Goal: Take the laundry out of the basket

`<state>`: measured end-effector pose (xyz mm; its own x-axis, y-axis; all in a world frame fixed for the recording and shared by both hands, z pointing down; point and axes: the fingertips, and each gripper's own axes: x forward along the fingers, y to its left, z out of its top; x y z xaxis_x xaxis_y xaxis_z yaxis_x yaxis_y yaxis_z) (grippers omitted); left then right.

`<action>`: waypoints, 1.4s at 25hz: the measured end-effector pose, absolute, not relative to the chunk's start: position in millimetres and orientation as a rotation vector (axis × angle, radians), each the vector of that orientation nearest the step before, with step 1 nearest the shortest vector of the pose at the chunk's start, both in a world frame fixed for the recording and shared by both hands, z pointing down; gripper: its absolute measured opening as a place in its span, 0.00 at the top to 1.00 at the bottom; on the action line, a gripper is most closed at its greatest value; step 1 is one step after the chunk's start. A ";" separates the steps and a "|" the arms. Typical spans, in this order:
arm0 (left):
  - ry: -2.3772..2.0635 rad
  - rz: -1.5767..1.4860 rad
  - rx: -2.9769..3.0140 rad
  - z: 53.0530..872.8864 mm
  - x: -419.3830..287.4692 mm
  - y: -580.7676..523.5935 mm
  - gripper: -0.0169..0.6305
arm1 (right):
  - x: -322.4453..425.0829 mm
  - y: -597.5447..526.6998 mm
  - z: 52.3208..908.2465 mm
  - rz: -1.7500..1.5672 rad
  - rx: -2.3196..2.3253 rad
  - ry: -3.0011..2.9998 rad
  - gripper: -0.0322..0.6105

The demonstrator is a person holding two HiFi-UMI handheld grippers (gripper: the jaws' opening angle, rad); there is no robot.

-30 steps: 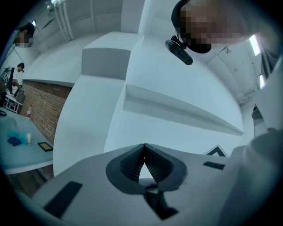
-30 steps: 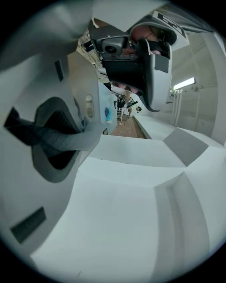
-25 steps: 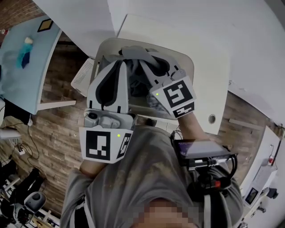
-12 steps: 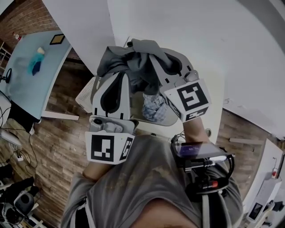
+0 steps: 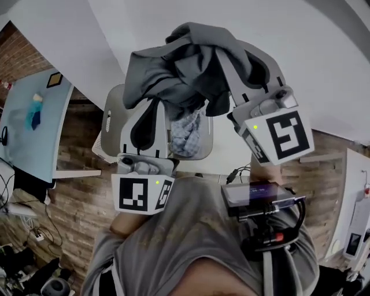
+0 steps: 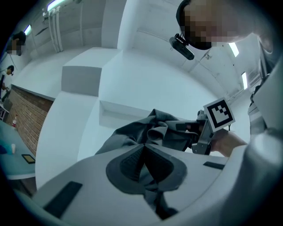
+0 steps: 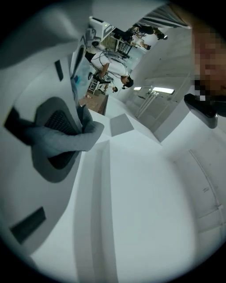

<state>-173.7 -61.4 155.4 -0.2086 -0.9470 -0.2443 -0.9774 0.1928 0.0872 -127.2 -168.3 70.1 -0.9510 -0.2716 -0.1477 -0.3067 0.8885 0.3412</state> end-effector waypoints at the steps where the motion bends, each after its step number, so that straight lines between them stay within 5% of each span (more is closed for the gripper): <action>1: 2.297 0.340 -1.914 155.5 -168.1 -66.2 0.96 | -114.2 -172.3 63.2 0.573 -0.506 2.940 0.89; 17: 1.979 0.399 -2.291 156.8 -90.8 -122.1 0.96 | 33.0 -203.3 42.5 0.689 -1.080 2.772 0.89; 35: 1.998 0.261 -2.394 179.5 -51.2 -138.4 0.96 | 77.0 -239.5 214.4 0.253 -1.225 2.956 0.89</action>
<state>-51.2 -138.4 179.5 0.1710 -0.9759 -0.1356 -0.9780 -0.1848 0.0970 77.0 -239.5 214.4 -0.7066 -0.7076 0.0028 -0.6969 0.6966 0.1709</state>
